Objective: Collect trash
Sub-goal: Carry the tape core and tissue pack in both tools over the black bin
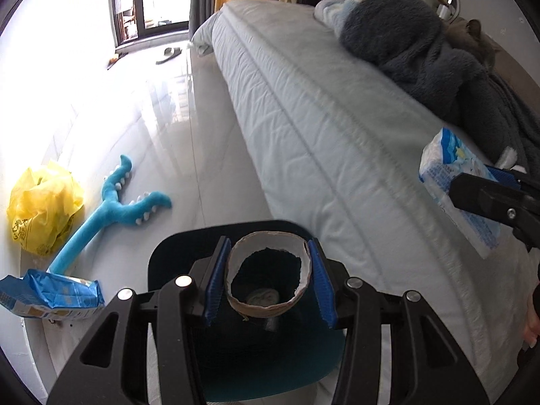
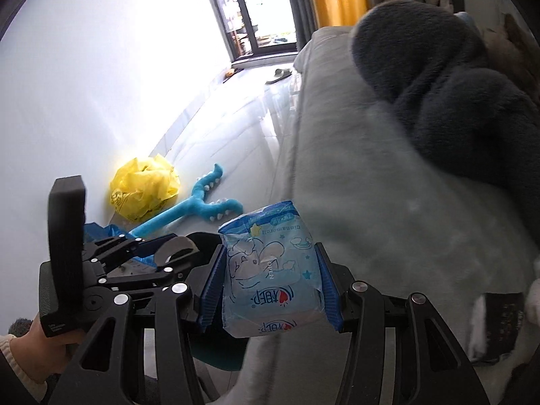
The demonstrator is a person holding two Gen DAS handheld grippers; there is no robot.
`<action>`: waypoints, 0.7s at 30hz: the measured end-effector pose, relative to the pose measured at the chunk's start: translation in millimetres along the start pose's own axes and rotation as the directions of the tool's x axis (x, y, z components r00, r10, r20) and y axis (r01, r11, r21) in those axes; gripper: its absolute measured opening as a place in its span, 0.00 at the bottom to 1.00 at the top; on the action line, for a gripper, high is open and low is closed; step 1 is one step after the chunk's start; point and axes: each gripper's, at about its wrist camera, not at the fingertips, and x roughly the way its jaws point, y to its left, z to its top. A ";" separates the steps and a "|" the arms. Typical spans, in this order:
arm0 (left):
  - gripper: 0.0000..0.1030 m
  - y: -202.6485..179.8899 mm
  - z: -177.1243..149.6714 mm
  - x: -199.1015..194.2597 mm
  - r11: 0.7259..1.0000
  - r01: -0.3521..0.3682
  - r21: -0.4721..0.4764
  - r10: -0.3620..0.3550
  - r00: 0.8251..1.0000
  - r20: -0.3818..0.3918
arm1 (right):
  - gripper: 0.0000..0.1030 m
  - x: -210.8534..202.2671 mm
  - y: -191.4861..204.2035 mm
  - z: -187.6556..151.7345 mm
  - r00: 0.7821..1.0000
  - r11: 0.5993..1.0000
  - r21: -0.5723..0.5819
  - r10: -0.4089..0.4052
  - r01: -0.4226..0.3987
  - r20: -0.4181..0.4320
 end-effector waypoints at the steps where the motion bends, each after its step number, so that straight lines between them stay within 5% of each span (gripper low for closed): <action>1: 0.48 3.3 -1.4 2.6 1.000 -0.004 -0.001 0.004 1.000 -0.014 | 0.50 3.2 5.4 -0.5 1.000 1.000 -0.006 0.004 -0.004 -0.007; 18: 0.49 62.8 -43.6 28.3 0.999 -0.015 -0.048 0.003 0.973 -0.230 | 0.50 61.1 55.7 1.8 0.991 0.997 -0.027 0.073 -0.076 -0.111; 21: 0.62 73.3 -46.7 25.2 0.997 -0.005 -0.073 -0.013 0.973 -0.231 | 0.50 73.5 61.2 0.5 0.988 0.996 -0.020 0.083 -0.086 -0.134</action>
